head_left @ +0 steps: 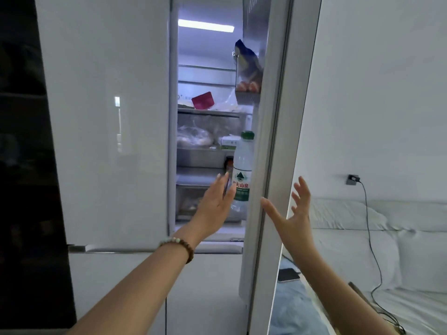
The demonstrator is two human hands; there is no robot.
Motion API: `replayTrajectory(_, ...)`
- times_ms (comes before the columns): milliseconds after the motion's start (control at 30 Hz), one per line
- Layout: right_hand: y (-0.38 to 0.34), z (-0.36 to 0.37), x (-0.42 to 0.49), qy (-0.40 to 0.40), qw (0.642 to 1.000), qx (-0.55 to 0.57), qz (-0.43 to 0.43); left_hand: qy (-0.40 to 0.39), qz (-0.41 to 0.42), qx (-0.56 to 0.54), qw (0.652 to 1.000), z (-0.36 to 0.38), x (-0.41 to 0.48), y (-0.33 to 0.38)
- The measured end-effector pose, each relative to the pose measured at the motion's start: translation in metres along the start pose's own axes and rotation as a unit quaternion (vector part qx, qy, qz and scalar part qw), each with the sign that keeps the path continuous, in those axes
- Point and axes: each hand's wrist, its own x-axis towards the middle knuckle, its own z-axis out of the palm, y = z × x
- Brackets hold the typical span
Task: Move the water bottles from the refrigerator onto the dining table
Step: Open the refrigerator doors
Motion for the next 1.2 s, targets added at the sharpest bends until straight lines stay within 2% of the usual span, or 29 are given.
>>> replayTrajectory(300,0.04,-0.067,0.051,0.051,0.998,-0.04,0.009,-0.069,-0.001,0.032,0.997,0.059,0.016,0.022)
replayTrajectory(500,0.063,-0.102,0.079,0.092,0.993,-0.071,0.032,-0.092,0.054,0.225,0.968,0.104,0.035,0.04)
replayTrajectory(733,0.077,-0.131,0.09,0.111,0.989,-0.079,0.049,-0.08,0.082,0.226,0.967,0.14,0.041,0.052)
replayTrajectory(867,0.07,-0.129,0.078,0.154,0.986,-0.069,-0.014,-0.073,0.094,0.224,0.967,0.145,0.033,0.042)
replayTrajectory(933,0.061,-0.125,0.076,0.144,0.987,-0.045,-0.057,-0.052,0.075,0.24,0.967,0.132,0.028,0.027)
replayTrajectory(1033,0.045,-0.107,0.077,0.105,0.988,-0.031,-0.106,0.0,-0.005,0.237,0.971,0.095,0.018,-0.007)
replayTrajectory(1200,0.032,-0.048,0.072,-0.007,0.996,0.024,-0.083,0.088,-0.083,0.276,0.954,0.035,0.001,-0.061)
